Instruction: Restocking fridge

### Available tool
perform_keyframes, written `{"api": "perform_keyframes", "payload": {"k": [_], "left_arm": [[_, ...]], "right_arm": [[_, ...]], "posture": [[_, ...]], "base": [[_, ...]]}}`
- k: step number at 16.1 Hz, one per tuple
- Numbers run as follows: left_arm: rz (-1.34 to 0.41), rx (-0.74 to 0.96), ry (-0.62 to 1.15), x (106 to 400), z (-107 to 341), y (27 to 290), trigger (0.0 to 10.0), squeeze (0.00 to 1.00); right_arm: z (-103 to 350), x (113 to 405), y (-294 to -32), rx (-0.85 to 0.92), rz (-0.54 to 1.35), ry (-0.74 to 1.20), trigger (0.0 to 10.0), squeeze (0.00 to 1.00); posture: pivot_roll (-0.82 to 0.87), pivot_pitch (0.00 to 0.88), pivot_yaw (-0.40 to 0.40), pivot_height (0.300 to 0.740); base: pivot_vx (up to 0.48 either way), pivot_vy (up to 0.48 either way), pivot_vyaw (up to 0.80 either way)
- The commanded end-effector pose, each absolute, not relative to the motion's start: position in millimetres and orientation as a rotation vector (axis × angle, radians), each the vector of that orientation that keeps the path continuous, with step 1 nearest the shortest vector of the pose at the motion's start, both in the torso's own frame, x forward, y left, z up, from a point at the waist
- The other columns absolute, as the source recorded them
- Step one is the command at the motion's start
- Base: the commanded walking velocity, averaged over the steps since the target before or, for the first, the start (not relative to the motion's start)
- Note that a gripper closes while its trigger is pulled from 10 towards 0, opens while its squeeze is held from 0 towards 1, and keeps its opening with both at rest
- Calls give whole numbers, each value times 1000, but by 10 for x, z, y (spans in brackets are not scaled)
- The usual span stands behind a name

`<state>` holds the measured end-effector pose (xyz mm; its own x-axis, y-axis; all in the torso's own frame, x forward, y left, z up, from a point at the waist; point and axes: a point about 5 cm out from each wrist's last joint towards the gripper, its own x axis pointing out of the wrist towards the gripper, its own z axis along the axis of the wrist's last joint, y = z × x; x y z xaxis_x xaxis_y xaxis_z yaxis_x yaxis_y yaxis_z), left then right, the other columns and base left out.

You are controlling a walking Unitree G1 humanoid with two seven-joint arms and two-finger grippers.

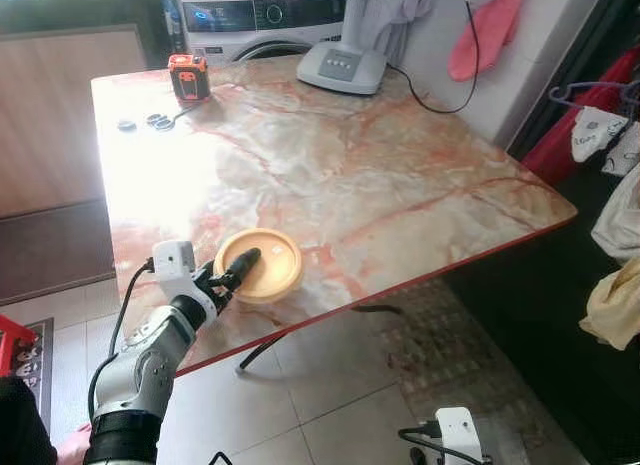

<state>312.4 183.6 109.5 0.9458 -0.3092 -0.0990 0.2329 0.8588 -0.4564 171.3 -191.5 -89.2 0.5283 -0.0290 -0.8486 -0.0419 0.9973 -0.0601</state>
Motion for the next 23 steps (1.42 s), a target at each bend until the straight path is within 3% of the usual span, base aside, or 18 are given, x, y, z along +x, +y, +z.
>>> {"api": "perform_keyframes", "payload": {"k": [1, 5, 6, 17, 23], "left_arm": [[-258, -479, 249, 3088, 916, 1853, 10000, 0], [-260, -485, 249, 3104, 902, 1857, 10000, 0], [-282, -452, 253, 3159, 899, 1819, 0, 0], [-270, -416, 252, 3173, 841, 1846, 0, 0], [-241, -509, 179, 3190, 923, 1897, 0, 0]], "right_arm": [[-895, 1701, -1946, -78, 0, 1025, 10000, 0], [-895, 1701, -1946, -79, 1, 1025, 10000, 0], [-897, 1697, -1948, -78, -1, 1026, 10000, 0], [-899, 1690, -1957, -86, 3, 1031, 10000, 0], [-896, 1696, -1960, -89, 5, 1031, 10000, 0]], "posture": [[45, 71, -117, 740], [45, 71, -117, 740], [38, 72, -116, 740], [36, 75, -119, 740], [37, 74, -122, 740]], "base": [[0, 0, 0], [0, 0, 0], [0, 0, 0], [0, 0, 0], [0, 0, 0]]}}
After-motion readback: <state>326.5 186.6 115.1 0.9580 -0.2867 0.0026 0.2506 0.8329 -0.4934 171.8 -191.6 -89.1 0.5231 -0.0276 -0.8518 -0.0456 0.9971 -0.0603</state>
